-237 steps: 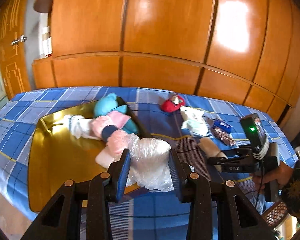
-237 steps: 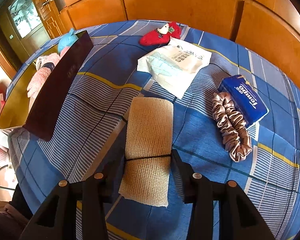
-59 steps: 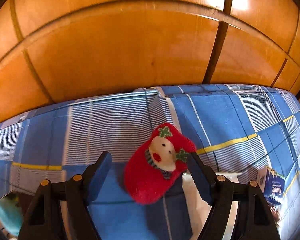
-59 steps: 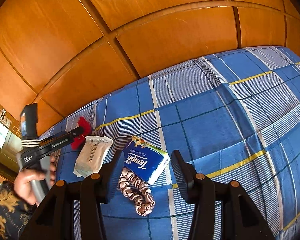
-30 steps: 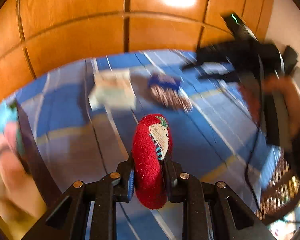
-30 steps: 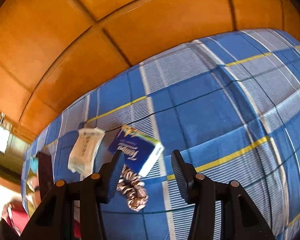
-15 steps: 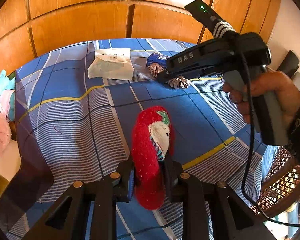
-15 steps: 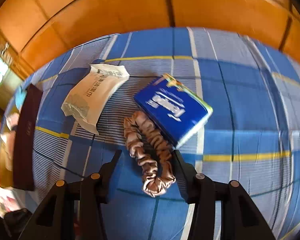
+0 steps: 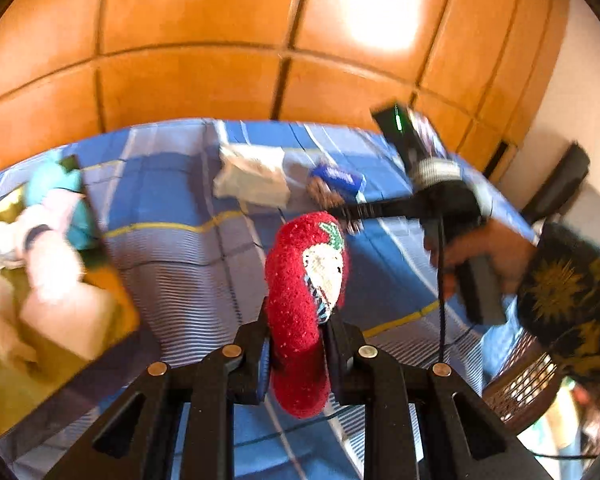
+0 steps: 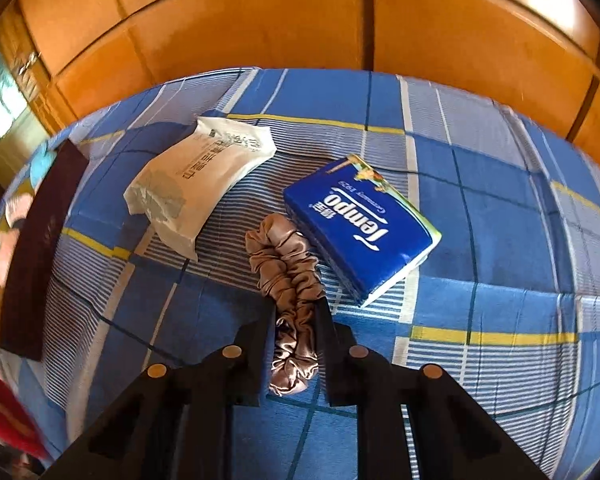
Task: Organize soft objects
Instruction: 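Place the red stocking in the tray with left tool while right grasps brown scrunchie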
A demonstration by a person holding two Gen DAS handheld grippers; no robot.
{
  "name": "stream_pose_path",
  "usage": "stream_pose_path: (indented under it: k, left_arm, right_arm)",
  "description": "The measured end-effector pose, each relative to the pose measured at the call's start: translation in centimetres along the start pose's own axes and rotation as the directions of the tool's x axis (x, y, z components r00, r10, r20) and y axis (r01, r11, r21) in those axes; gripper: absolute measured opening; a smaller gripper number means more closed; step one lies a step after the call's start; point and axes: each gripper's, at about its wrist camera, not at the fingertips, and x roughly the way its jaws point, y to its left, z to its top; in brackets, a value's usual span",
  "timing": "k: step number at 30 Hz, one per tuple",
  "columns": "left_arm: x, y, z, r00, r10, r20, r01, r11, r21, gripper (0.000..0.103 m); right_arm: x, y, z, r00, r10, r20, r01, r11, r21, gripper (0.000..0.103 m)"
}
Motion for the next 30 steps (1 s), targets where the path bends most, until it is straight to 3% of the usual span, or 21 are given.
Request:
stream_pose_path:
  k: [4, 8, 12, 16, 20, 26, 28, 30]
  left_arm:
    - [-3.5, 2.6, 0.8, 0.997, 0.044, 0.063, -0.039, 0.996, -0.078, 0.022]
    - [-7.0, 6.9, 1.2, 0.983, 0.147, 0.108, -0.125, 0.974, -0.192, 0.022]
    - [-9.5, 13.0, 0.5, 0.956, 0.280, 0.086, -0.236, 0.909, -0.344, 0.022]
    - [-10.3, 18.9, -1.4, 0.927, 0.374, -0.022, -0.339, 0.812, -0.474, 0.022]
    - [-9.5, 22.8, -3.0, 0.896, 0.423, -0.134, -0.427, 0.742, -0.516, 0.022]
    - [-6.8, 25.8, -3.0, 0.873, 0.416, -0.256, -0.487, 0.709, -0.510, 0.024]
    - [-5.9, 26.9, -2.8, 0.862, 0.411, -0.298, -0.507, 0.684, -0.524, 0.025]
    - [-5.4, 27.8, -2.3, 0.855, 0.420, -0.303, -0.518, 0.673, -0.529, 0.031]
  right_arm:
    - [0.0, 0.9, -0.1, 0.999, -0.043, 0.012, 0.044, 0.998, -0.053, 0.017]
    - [-0.1, 1.1, -0.1, 0.998, -0.057, 0.018, 0.058, 0.996, -0.067, 0.017]
    - [-0.2, 1.0, 0.0, 0.998, -0.067, 0.021, 0.069, 0.995, -0.077, 0.017]
    - [0.0, 1.3, 0.1, 0.997, -0.075, 0.022, 0.077, 0.994, -0.083, 0.017]
    - [0.1, 1.5, 0.2, 0.996, -0.081, 0.022, 0.082, 0.993, -0.089, 0.017]
    - [0.0, 1.6, 0.2, 0.996, -0.088, 0.023, 0.090, 0.992, -0.092, 0.017]
    - [0.0, 1.5, 0.1, 0.996, -0.089, 0.023, 0.091, 0.992, -0.093, 0.017]
    - [0.0, 1.5, 0.2, 0.996, -0.089, 0.023, 0.091, 0.991, -0.093, 0.017]
